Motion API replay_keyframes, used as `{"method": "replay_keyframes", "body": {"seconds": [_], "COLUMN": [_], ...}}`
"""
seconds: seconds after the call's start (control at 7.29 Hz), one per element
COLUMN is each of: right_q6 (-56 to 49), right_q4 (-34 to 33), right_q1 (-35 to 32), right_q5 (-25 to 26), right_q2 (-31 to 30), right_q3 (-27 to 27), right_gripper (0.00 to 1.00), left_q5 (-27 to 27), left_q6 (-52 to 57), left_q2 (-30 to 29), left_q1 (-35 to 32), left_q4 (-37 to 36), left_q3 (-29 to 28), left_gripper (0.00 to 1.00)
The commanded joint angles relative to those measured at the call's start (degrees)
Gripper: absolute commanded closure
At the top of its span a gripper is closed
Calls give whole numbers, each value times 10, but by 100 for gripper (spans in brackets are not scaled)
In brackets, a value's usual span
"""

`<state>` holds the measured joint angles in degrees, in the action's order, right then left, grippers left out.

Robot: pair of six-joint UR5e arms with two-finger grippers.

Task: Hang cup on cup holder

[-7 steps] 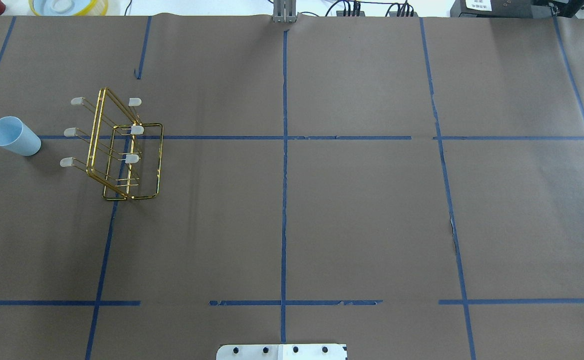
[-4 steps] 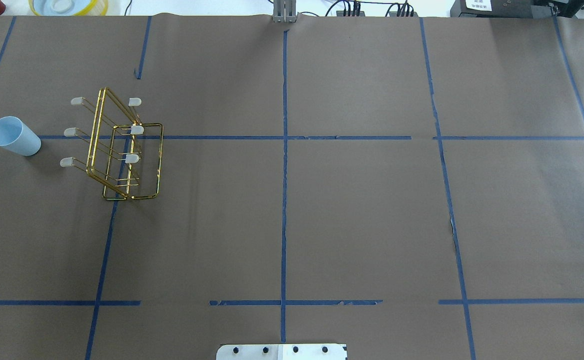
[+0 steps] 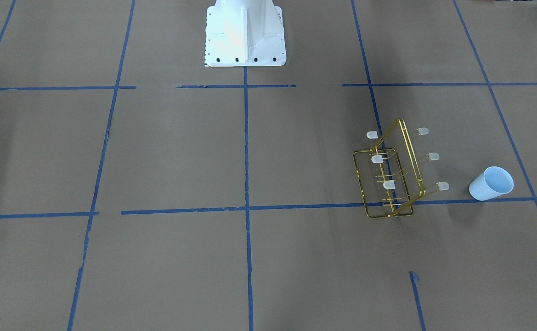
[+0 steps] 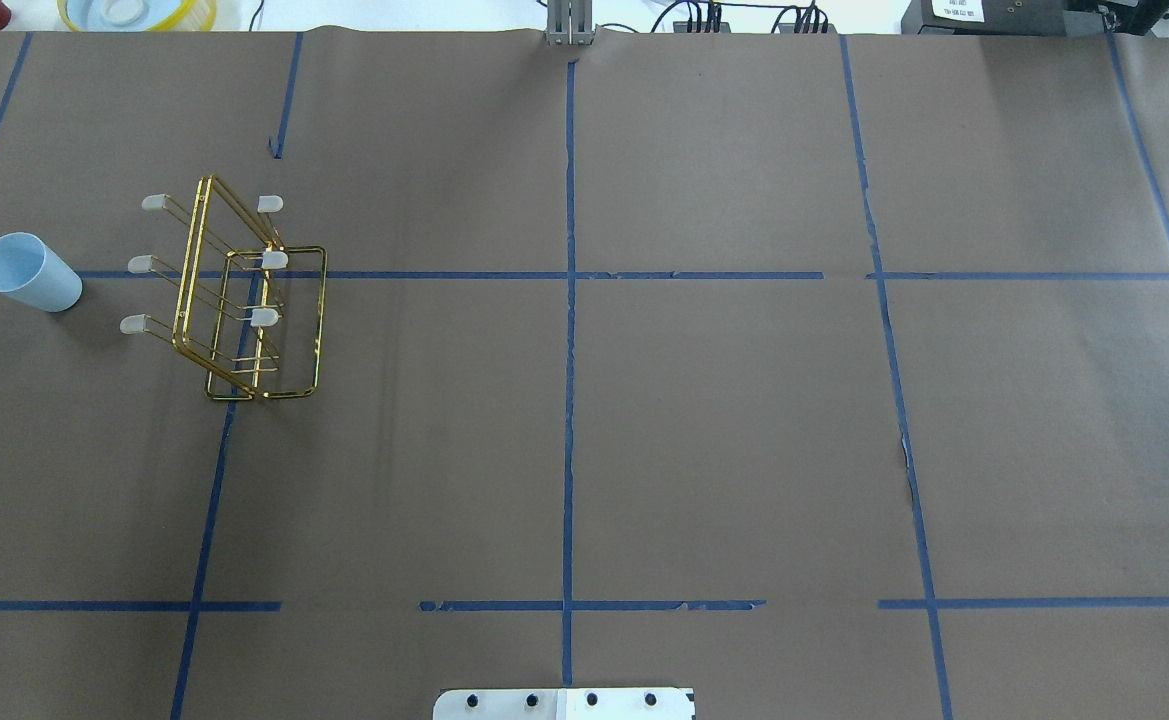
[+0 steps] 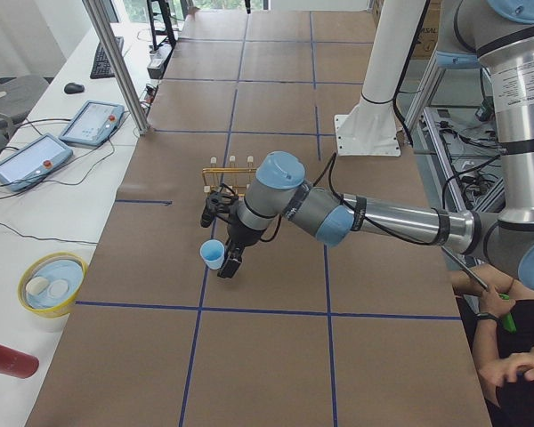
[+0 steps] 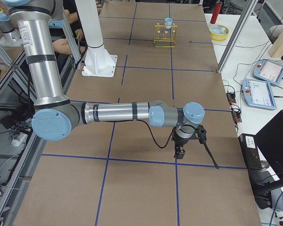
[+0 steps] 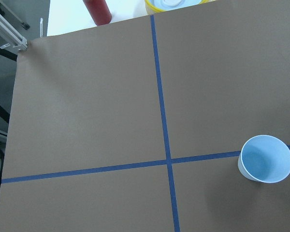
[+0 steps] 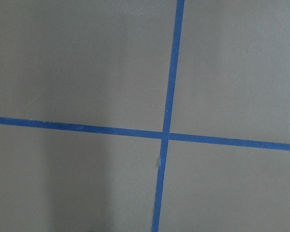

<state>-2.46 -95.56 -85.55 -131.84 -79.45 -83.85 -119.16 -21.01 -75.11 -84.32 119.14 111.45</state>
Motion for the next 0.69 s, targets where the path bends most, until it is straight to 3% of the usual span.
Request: {"method": "replay_keyframes", "body": {"seconds": [0.0, 0.41, 0.55], "right_q6": [0, 0, 0], "right_q4": [0, -1, 0], "right_q1": [-1, -1, -1], "right_q5": [0, 0, 0], "right_q2": [0, 0, 0], "right_q3": [0, 0, 0], "right_gripper": [0, 0, 0], "left_q5": [58, 89, 124], "left_q6": [-117, -232, -273], "left_q2": [36, 58, 62], "left_q1": [80, 156, 189], "left_q4": [106, 188, 210], "left_q3": [0, -2, -3], "left_gripper": [0, 0, 0]}}
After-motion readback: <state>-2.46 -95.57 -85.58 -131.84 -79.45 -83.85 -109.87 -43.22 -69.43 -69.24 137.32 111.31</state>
